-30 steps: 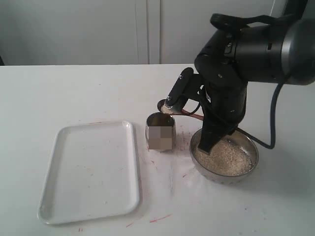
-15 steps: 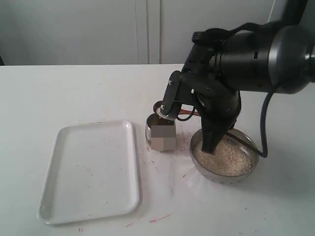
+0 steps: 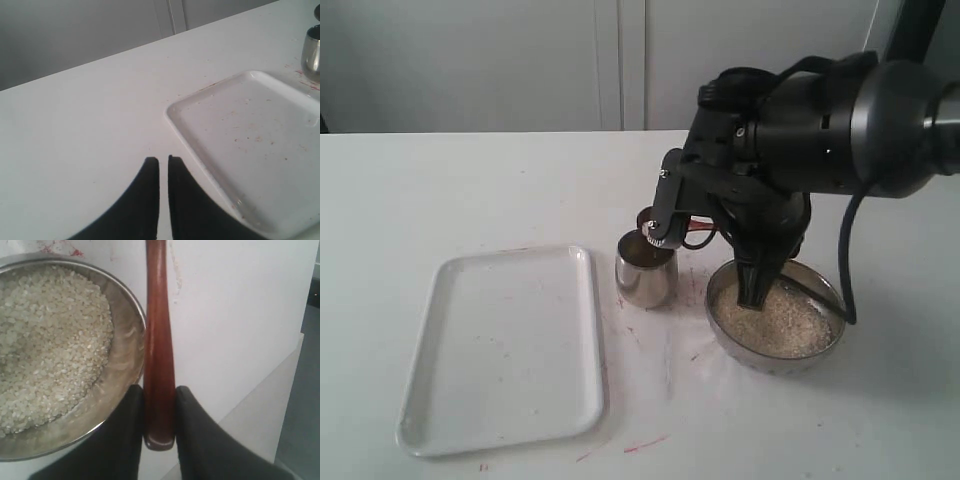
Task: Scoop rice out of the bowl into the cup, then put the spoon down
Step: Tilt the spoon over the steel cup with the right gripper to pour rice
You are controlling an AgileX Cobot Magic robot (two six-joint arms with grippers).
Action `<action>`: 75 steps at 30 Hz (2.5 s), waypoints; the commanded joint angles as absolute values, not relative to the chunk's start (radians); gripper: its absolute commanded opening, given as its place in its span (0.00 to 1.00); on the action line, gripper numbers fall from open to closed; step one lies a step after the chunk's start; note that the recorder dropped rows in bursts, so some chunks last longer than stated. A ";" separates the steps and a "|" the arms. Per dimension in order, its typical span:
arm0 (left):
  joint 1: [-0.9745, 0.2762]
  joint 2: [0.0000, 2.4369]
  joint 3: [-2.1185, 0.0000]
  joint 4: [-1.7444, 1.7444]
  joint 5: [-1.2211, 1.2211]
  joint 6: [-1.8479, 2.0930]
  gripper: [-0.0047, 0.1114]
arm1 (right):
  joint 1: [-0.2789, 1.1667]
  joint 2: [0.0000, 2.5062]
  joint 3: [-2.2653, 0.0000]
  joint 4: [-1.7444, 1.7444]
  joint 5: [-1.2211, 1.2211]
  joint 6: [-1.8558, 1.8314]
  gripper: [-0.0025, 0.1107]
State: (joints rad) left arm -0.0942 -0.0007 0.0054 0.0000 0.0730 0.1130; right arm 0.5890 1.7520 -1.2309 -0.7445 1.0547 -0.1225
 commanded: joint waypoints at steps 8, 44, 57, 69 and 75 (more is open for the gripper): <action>-0.093 0.000 0.000 0.000 0.076 0.113 0.16 | 0.599 1.750 -1.236 -0.802 1.078 -0.130 0.02; -0.093 0.000 0.000 0.000 0.076 0.113 0.16 | 0.599 1.750 -1.236 -0.907 1.097 -0.239 0.02; -0.093 0.000 0.000 0.000 0.076 0.113 0.16 | 0.628 1.750 -1.236 -0.887 1.104 -0.222 0.02; -0.093 0.000 0.000 0.000 0.076 0.113 0.16 | 0.647 1.750 -1.236 -0.924 1.117 -0.263 0.02; -0.093 0.000 0.000 0.000 0.076 0.113 0.16 | 0.650 1.750 -1.236 -0.973 1.119 -0.275 0.02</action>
